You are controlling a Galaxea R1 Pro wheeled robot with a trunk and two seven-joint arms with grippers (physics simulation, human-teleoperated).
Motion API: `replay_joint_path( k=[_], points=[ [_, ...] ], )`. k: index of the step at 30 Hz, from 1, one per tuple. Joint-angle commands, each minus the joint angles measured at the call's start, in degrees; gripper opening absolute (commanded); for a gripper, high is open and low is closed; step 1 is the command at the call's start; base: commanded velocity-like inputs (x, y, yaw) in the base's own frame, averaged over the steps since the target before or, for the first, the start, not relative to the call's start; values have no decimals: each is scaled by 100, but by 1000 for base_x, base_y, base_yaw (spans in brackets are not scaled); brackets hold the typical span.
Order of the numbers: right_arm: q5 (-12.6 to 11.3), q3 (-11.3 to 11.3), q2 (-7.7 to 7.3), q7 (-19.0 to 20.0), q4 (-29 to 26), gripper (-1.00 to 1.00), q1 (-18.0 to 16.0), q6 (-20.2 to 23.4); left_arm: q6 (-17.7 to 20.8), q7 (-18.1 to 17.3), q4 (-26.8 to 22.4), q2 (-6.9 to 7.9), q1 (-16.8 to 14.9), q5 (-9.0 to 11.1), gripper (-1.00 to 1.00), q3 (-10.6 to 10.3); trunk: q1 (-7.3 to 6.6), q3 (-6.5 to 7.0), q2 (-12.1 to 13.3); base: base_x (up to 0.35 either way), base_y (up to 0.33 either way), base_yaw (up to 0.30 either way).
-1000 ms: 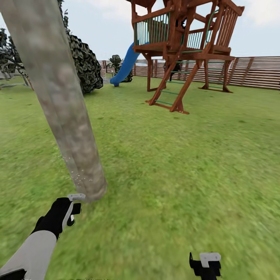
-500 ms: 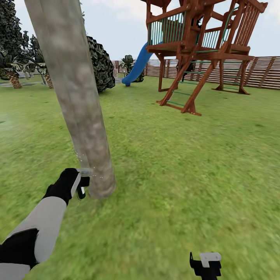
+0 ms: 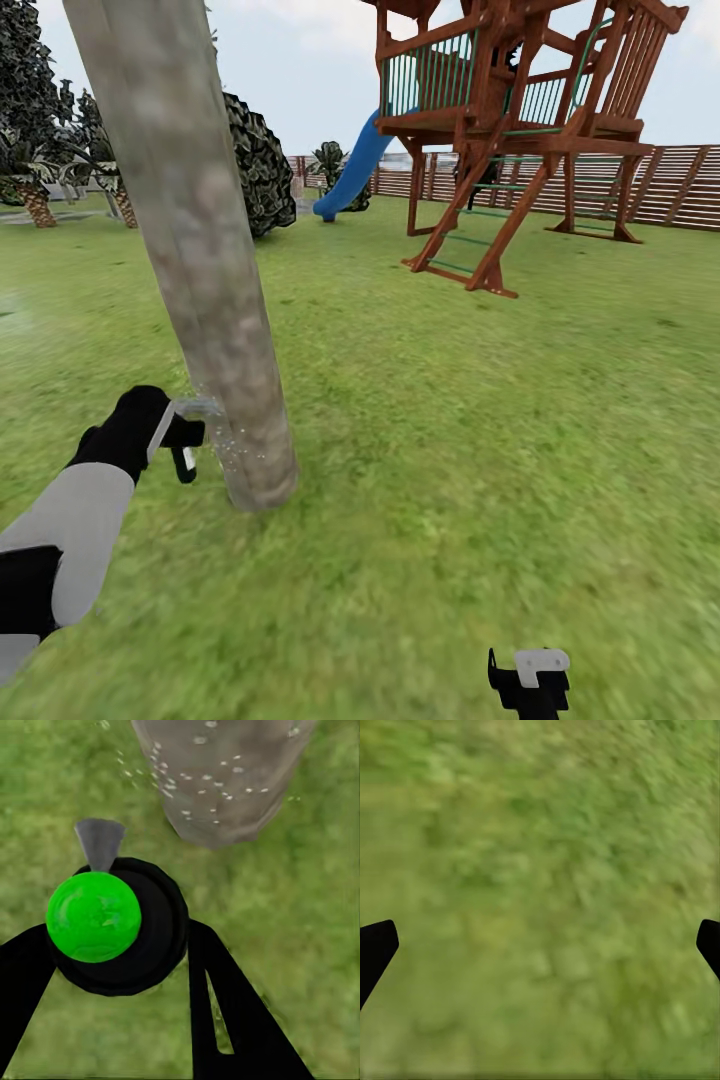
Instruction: In the garden, pick up the pesticide atomizer on the floor and spray pesticide onto both trees until each tree trunk is fully covered.
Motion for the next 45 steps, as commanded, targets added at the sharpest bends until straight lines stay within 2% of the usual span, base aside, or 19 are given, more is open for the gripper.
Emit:
replay_joint_path(
  k=[1, 6, 17, 25, 29, 34, 37, 38, 40, 44, 45],
  points=[
    [50, 22, 0, -59, 5, 100, -3, 7, 41, -154, -14, 8, -6, 68, -100, 6, -1, -5, -2, 0, 0, 0],
    [50, 22, 0, -59, 5, 100, -3, 8, 118, -249, -286, -38, -18, 47, -100, -12, -1, -5, -2, 119, -61, 0],
    [50, 22, 0, -54, 5, 100, -3, 8, 125, -250, -312, -48, -20, 42, -100, -12, -1, -5, -2, 87, -242, 0],
    [50, 30, 8, -51, 5, 100, -3, 7, 120, -242, -287, -20, 44, 30, -100, -32, -1, -5, -2, 0, -273, 132],
    [50, 31, 8, -51, 5, 100, -3, 6, 107, -220, -261, 57, 77, 10, -100, -31, -1, -5, -2, 63, -274, 272],
    [50, 24, 8, -52, 5, 100, -3, 7, 83, -181, -226, -83, 125, -22, -100, -5, -1, -5, -2, 189, -223, 38],
    [50, 22, 0, -53, 5, 100, -3, 6, 20, -172, -226, 36, 601, -38, -100, 15, -1, -5, -2, 94, -57, 1],
    [50, 22, 2, -51, 5, 100, -3, 5, 8, -167, -224, 18, 685, -35, -100, -7, -1, -5, -2, 8, -4, 0],
    [50, 22, 0, -52, 5, 100, -3, 7, 0, -156, -214, -42, 800, -13, -100, -2, -1, -5, -2, 2, -1, 0],
    [50, 22, 0, -51, 5, 100, -3, 6, -15, -166, -230, 69, 984, -25, -100, 48, -1, -5, -2, 2, 0, 0],
    [50, 22, 0, -53, 5, 100, -3, 7, -20, -156, -281, 55, 1000, -24, -100, 46, -1, -5, -2, 205, 0, 0]
  ],
)
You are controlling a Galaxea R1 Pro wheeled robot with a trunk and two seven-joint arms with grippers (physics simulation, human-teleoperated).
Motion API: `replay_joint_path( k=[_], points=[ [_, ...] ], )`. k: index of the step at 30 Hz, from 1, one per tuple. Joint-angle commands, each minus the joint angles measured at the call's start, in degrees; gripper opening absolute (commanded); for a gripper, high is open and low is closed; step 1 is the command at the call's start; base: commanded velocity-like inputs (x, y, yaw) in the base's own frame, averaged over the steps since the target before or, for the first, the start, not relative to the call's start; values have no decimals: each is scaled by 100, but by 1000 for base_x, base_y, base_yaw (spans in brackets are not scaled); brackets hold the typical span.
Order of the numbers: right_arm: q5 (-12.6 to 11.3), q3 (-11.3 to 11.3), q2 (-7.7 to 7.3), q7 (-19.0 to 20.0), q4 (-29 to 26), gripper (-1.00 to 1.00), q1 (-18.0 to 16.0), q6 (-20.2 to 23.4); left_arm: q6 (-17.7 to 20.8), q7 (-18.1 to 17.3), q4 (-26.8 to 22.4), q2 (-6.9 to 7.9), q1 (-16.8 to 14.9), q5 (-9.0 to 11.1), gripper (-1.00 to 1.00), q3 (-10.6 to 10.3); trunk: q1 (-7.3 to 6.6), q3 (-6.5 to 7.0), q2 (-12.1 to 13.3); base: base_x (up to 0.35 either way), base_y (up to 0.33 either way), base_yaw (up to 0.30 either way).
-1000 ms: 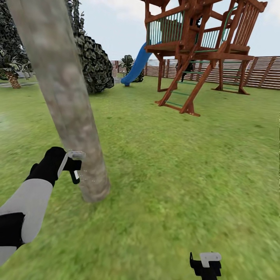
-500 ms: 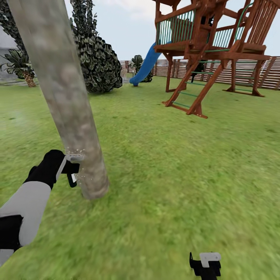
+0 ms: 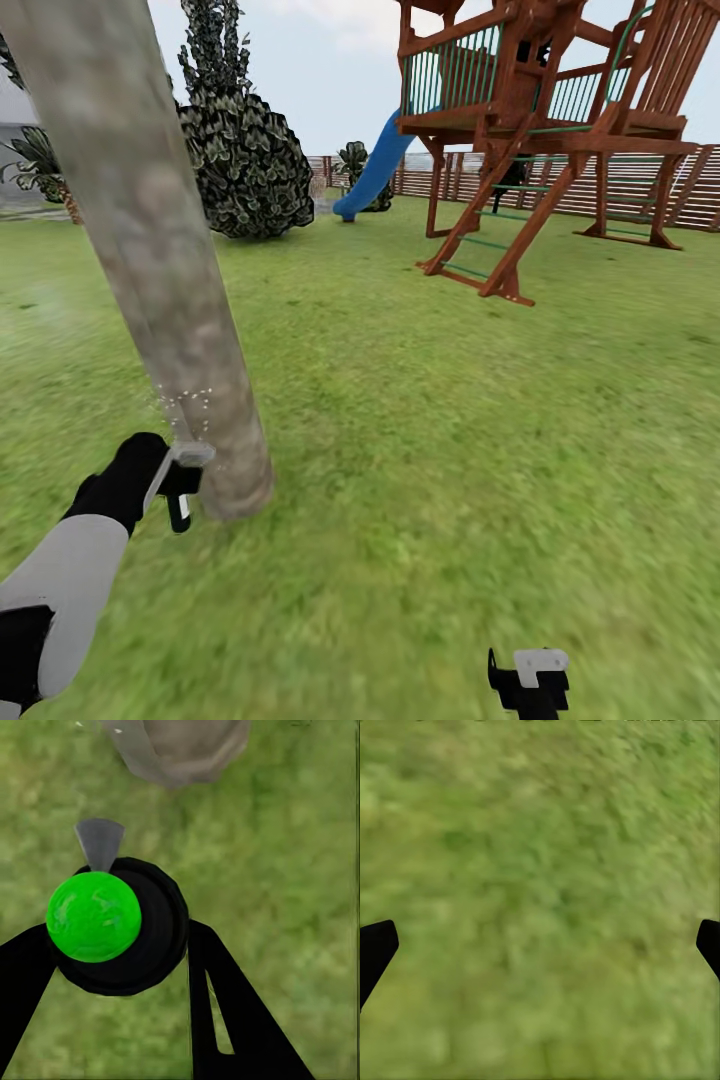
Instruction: In the garden, pick up the pesticide atomizer on the floor and spray pesticide onto both trees until each tree trunk is fully covered.
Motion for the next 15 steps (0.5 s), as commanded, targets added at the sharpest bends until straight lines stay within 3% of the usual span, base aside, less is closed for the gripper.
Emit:
replay_joint_path(
  k=[1, 5, 9, 11, 15],
  points=[
    [49, 23, 1, -58, 5, 100, -4, 6, 15, -49, -20, -23, 0, -66, -100, 19, 1, -5, -2, 284, 0, 0],
    [49, 23, 2, -59, 5, 100, -4, 5, 13, -37, -29, -9, 2, -51, -100, 35, 1, -5, -2, 296, 0, 0],
    [45, 26, 8, -65, 5, 100, -4, 3, 13, -36, -10, 63, 11, -63, -100, 37, 1, -5, -2, 43, 0, 172],
    [47, 29, 8, -62, 5, 100, -4, 3, -301, -36, 44, 171, 120, -47, -100, 32, 1, -5, -2, 2, 0, 271],
    [50, 24, 8, -59, 5, 100, -4, 5, -555, -38, 52, 82, 217, 1, -100, 28, 1, -5, -2, 47, -100, 155]
  ],
)
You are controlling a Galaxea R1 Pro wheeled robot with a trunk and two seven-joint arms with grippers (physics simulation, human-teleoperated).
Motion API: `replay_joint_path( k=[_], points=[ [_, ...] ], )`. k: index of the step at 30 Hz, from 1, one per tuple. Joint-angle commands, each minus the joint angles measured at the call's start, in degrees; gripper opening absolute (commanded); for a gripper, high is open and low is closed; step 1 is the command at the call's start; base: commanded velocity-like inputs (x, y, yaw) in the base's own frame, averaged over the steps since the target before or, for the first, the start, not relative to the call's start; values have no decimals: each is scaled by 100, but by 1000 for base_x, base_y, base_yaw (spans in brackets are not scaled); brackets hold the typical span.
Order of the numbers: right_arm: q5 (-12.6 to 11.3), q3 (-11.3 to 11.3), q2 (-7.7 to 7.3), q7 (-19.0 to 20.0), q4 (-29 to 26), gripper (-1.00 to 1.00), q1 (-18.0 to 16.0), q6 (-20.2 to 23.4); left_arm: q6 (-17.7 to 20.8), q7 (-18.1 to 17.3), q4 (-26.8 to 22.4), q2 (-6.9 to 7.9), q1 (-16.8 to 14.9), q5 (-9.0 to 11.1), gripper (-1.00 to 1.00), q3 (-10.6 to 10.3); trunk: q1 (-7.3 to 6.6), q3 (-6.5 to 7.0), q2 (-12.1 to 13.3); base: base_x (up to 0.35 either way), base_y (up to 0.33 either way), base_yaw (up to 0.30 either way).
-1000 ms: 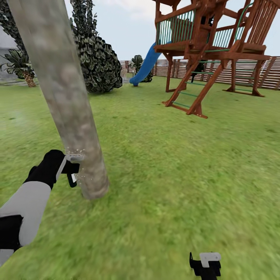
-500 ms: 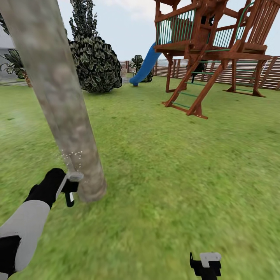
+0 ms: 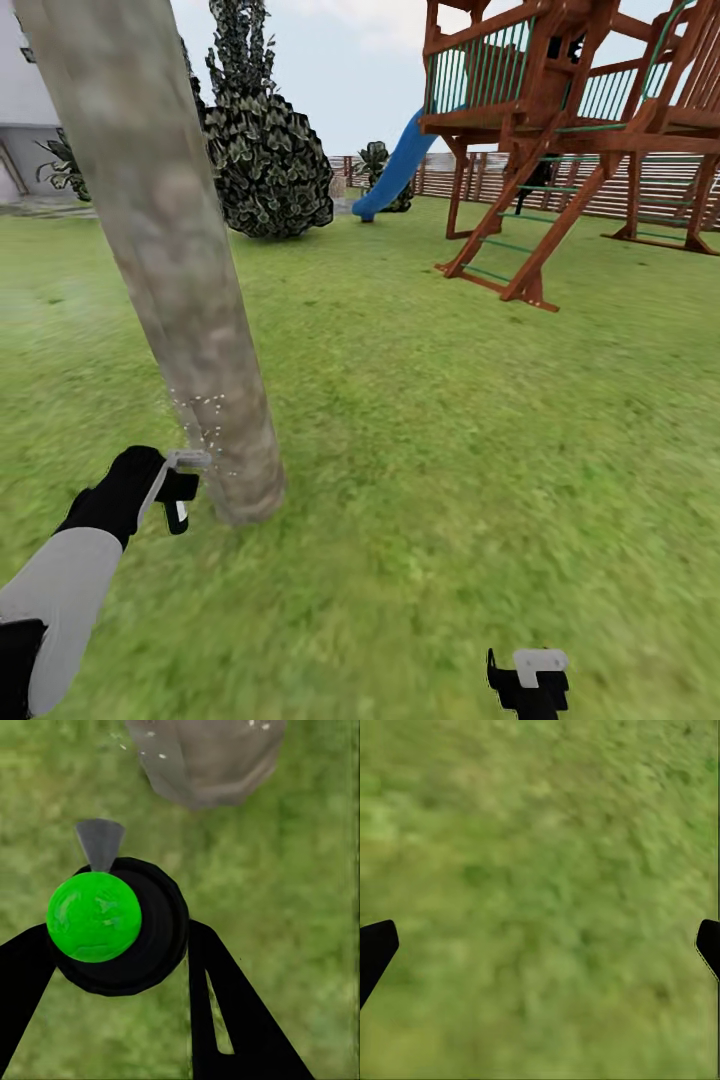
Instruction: In the garden, pick up the pesticide atomizer on the floor and spray pesticide onto both trees until each tree trunk is fully covered.
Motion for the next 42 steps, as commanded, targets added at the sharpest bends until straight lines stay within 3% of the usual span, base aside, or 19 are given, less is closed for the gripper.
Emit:
replay_joint_path(
  k=[1, 22, 26, 31, 33, 39, 42],
  points=[
    [54, 22, 0, -62, 5, 100, -3, 8, 21, -58, -3, -7, -2, -64, -100, 18, 0, -5, -2, 109, -244, 6],
    [45, 27, 0, -63, 5, 100, -3, 11, 100, -60, -72, -1, -2, -93, -100, 35, 0, -5, -2, 86, -250, 0],
    [45, 26, 0, -66, 5, 100, -3, 11, 227, -60, -80, 21, -14, -94, -100, 20, 0, -5, -2, 0, -273, 155],
    [45, 29, 0, -59, 5, 100, -3, 11, 652, -69, -99, 29, -98, -85, -100, 20, 0, -5, -2, 0, -274, 266],
    [45, 30, 0, -58, 5, 100, -3, 11, 685, -69, -161, 32, -168, -88, -100, 20, 0, -5, -2, 0, -275, 270],
    [45, 27, 9, -57, 5, 100, -3, 11, 737, -69, -250, -9, -911, -111, -100, 11, 0, -5, -2, 45, -267, 271],
    [45, 24, 4, -57, 5, 100, -3, 11, 738, -69, -263, 17, -935, -118, -100, 11, 0, -5, -2, 217, -215, 270]
  ],
)
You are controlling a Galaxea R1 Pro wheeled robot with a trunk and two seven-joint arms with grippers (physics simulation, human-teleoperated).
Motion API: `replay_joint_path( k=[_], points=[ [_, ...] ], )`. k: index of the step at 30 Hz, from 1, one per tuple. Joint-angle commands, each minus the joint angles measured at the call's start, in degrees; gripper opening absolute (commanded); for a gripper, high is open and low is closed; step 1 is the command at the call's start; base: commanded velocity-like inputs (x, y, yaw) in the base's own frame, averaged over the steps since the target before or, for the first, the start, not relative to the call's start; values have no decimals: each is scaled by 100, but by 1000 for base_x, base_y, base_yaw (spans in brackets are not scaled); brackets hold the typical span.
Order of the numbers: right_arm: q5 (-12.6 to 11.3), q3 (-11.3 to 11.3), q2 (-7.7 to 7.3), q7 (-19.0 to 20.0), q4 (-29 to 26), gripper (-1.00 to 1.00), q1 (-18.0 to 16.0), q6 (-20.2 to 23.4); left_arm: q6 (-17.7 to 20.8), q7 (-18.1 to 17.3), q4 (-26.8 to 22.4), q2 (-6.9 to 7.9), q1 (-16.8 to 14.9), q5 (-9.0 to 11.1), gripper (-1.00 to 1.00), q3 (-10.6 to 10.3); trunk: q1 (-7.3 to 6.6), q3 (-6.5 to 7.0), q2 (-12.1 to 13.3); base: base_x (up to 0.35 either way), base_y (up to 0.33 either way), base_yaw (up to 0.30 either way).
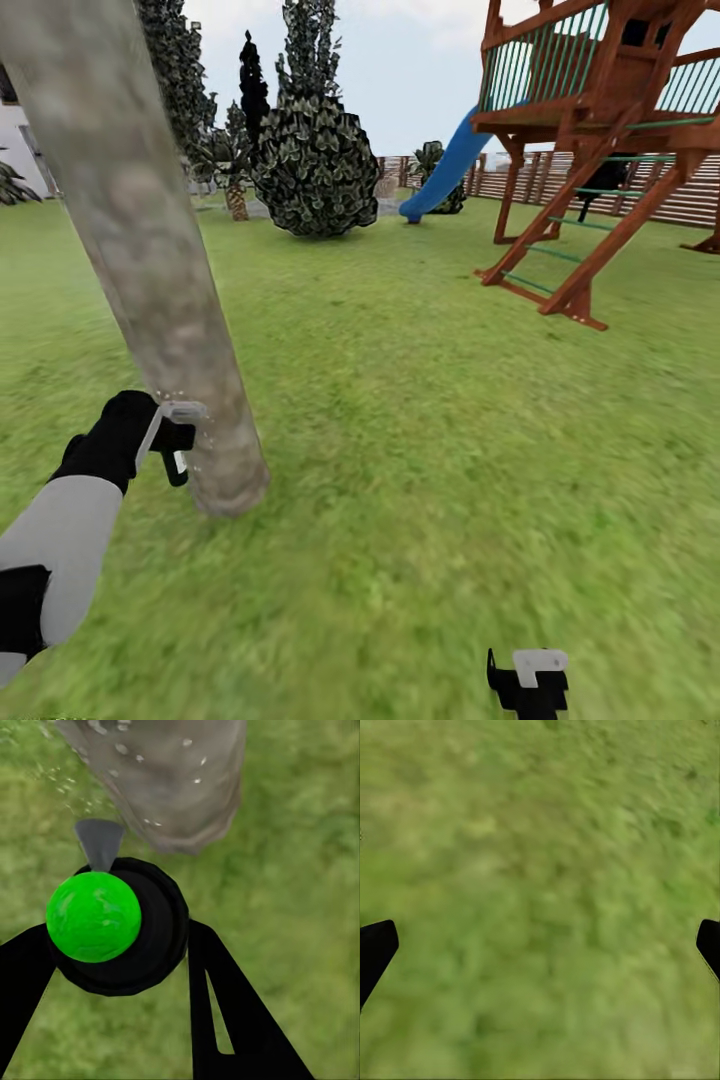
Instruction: In the garden, pick up the pesticide atomizer on the floor and spray pesticide onto both trees until each tree trunk is fully covered.
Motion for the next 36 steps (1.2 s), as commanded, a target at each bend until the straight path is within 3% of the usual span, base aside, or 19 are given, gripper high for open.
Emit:
replay_joint_path(
  k=[1, 13, 19, 21, 28, 29, 32, 36],
  points=[
    [52, 22, -1, -59, 4, 100, -2, 8, 19, -56, -6, -6, -14, -64, -100, 16, 1, -5, -2, 206, -212, 240],
    [52, 20, -5, -59, -3, 100, -2, 8, 23, -53, -6, -4, -146, -74, -100, 16, 1, -5, -2, -17, -267, 5],
    [52, 23, -5, -59, -5, 100, -2, 7, 20, -54, 0, 12, -180, -74, -100, 31, 1, -5, -2, -57, -275, 225],
    [52, 25, -5, -59, -5, 100, -2, 8, 19, -51, 11, 39, -105, -74, -100, 26, 1, -5, -2, -2, -275, 276],
    [52, 28, -5, -59, -5, 100, -2, 5, -114, -40, 97, 27, 821, -38, -100, 37, 1, -5, -2, 100, -252, 250],
    [52, 29, -5, -59, -5, 100, -2, 6, -214, -39, 98, 36, 921, -38, -100, 80, 1, -5, -2, 226, -206, 45],
    [52, 29, -5, -59, -5, 100, -2, 5, -423, -39, 108, 28, 1092, -44, -100, 466, 1, -5, -2, 235, -198, 11],
    [52, 25, -5, -59, -5, 100, -2, 6, -737, -35, 246, 34, 1227, -71, -100, 543, 1, -5, -2, 238, -195, 145]
  ],
)
